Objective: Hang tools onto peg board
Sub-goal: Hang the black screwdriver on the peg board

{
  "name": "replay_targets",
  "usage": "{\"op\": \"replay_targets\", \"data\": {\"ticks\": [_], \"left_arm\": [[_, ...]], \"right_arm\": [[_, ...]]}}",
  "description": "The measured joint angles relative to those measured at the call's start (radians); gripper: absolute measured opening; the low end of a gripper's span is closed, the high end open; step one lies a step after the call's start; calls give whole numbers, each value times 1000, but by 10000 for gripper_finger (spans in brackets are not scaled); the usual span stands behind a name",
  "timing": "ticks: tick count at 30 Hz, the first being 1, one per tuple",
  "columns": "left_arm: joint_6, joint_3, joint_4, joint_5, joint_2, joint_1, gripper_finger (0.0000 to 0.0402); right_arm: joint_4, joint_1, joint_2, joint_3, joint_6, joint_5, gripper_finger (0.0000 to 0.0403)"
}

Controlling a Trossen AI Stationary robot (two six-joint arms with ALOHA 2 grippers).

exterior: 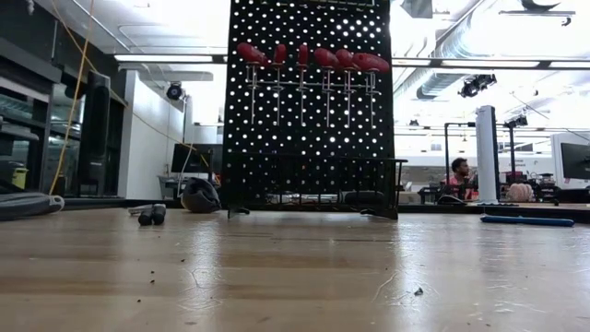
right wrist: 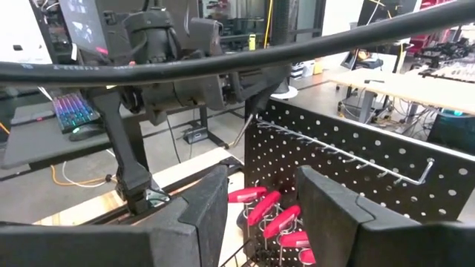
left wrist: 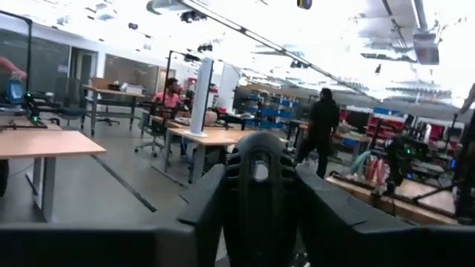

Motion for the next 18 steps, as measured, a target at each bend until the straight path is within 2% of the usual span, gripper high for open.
{"op": "replay_targets", "data": {"ticks": [3, 5, 9, 14, 16, 18], "left_arm": [[0, 0, 26, -2, 2, 1, 171], [0, 0, 36, -6, 2, 1, 167], [0, 0, 66, -5, 2, 0, 117], [0, 0, 66, -5, 2, 0, 22], [0, 0, 68, -5, 2, 0, 6], [10, 0, 69, -5, 2, 0, 12]], "right_arm": [[0, 0, 0, 0, 13, 0, 151], [0, 0, 0, 0, 16, 0, 151], [1, 0, 0, 0, 17, -1, 151], [1, 0, 0, 0, 17, -1, 151], [1, 0, 0, 0, 17, -1, 151], [1, 0, 0, 0, 16, -1, 151]]}}
